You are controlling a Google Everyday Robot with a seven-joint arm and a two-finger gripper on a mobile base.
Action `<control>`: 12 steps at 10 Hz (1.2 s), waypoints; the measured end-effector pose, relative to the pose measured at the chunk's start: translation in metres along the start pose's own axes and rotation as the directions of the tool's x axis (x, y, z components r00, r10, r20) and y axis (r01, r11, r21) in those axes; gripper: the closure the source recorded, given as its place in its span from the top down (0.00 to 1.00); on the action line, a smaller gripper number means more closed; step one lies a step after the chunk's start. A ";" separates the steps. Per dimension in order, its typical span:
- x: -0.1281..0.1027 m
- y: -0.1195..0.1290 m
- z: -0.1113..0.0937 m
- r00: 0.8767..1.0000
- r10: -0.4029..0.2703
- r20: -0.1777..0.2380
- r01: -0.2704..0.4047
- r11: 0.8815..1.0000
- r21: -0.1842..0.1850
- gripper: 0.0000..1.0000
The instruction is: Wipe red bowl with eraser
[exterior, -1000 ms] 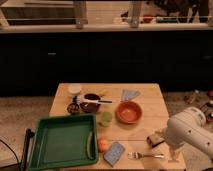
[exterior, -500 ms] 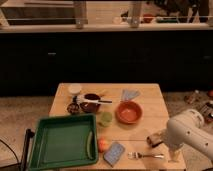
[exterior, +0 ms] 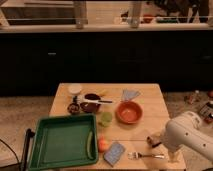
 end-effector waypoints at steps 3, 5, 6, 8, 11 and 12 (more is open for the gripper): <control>0.007 -0.011 -0.003 1.000 0.018 -0.008 -0.018 1.000 0.016 0.80; 0.015 -0.025 -0.008 0.999 0.044 -0.012 -0.044 0.999 0.024 0.80; 0.022 -0.029 -0.008 0.998 0.061 -0.015 -0.061 0.998 0.029 0.80; 0.033 -0.041 -0.006 0.996 0.093 -0.016 -0.092 0.995 0.040 0.80; 0.041 -0.047 0.007 0.991 0.134 -0.020 -0.133 0.990 0.050 0.80; 0.041 -0.051 0.011 0.990 0.140 -0.020 -0.139 0.989 0.053 0.80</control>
